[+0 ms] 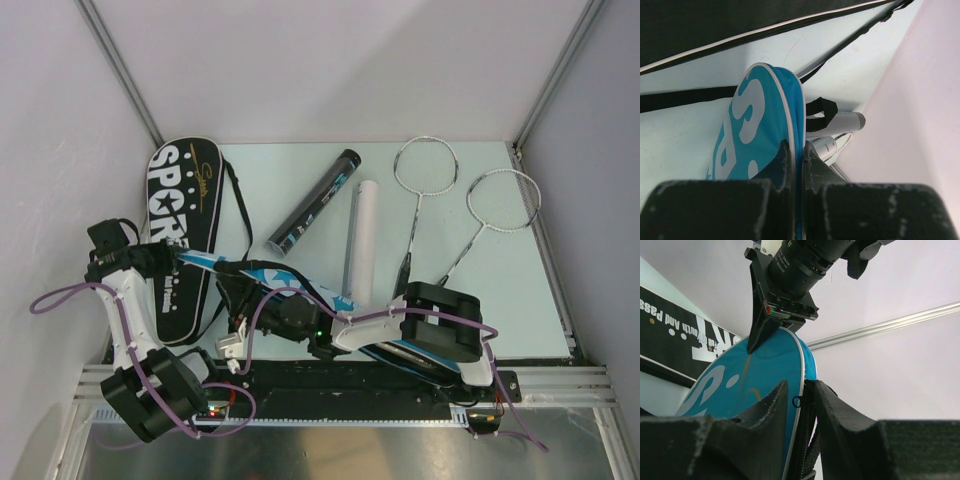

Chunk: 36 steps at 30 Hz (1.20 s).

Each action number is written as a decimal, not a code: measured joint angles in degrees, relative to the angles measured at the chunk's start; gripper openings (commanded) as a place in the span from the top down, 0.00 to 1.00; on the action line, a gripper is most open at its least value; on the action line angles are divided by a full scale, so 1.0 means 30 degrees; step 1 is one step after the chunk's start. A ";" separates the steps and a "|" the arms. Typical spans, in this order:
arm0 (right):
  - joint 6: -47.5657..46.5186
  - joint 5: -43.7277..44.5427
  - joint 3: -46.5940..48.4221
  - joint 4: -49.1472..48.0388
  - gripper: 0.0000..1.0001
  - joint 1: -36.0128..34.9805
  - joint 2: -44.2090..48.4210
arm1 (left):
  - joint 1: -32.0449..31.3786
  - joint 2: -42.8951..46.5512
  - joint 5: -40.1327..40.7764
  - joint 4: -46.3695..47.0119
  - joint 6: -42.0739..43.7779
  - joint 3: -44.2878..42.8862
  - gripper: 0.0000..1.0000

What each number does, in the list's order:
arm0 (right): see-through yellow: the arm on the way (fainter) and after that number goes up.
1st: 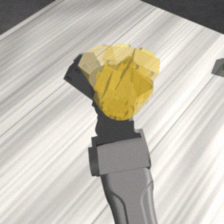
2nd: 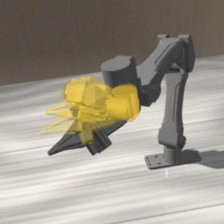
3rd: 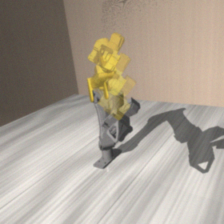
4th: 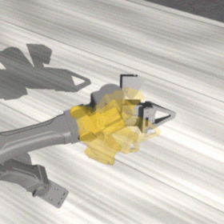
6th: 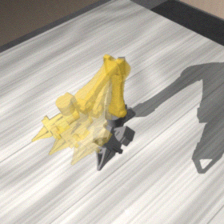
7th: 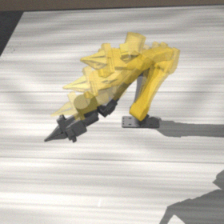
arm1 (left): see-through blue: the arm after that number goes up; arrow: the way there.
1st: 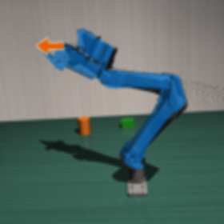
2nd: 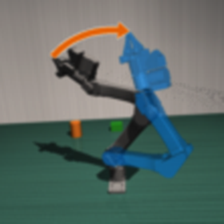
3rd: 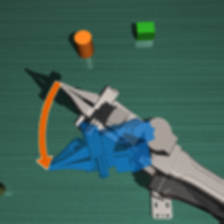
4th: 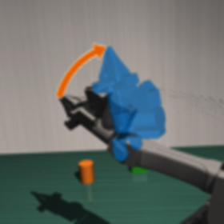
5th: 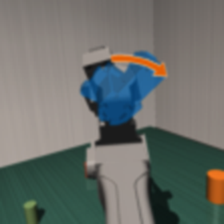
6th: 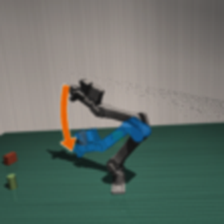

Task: Pack up the badminton gear
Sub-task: Zip the racket bag at the center of the board.

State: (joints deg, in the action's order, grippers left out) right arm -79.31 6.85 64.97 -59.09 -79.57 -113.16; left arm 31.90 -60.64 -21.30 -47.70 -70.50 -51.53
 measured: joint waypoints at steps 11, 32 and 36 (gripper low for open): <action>0.0007 0.0124 0.0000 0.0022 0.64 0.0058 0.0000 | 0.0000 0.0000 -0.0015 0.0000 0.0000 0.0000 1.00; -0.0087 0.1297 0.0000 -0.0823 1.00 0.0109 -0.0321 | 0.0000 0.0007 0.0000 -0.0007 -0.0007 0.0000 1.00; 0.0073 0.1588 -0.0240 -0.0984 1.00 0.0000 -0.0248 | -0.0007 0.0007 -0.0015 -0.0124 -0.0015 -0.0007 1.00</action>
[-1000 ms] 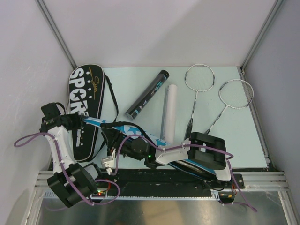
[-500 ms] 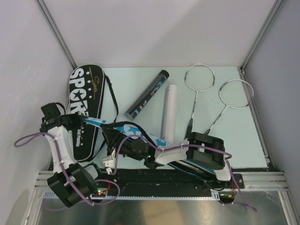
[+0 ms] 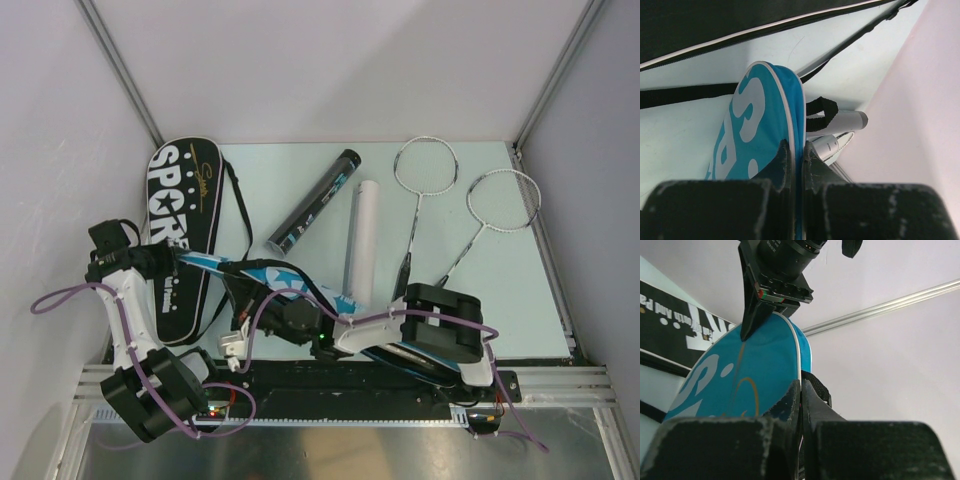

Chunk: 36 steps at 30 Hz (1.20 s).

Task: Pack up the badminton gear
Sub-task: Zip the racket bag at the center of the board.

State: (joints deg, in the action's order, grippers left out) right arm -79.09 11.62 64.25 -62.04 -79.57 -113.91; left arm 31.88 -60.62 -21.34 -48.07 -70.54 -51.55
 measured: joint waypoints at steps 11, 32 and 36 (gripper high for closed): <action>0.4998 0.0896 -0.3373 0.1661 1.00 -0.0393 0.4255 | -0.0007 0.0175 0.0036 -0.0321 -0.0080 -0.0051 1.00; 1.5147 0.9617 -1.1089 0.9340 1.00 -0.2667 1.4957 | -0.0015 0.0321 0.0561 -0.0867 -0.1341 -0.1129 1.00; 1.9067 1.1489 -1.1249 1.4389 1.00 -0.2805 1.8134 | -0.0015 0.0306 0.0641 -0.0991 -0.1625 -0.1144 1.00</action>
State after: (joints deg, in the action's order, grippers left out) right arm -21.89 46.09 30.50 -18.87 -87.99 -59.51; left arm 31.83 -59.70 -19.42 -51.05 -75.42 -54.98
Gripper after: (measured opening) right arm 0.009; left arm 0.075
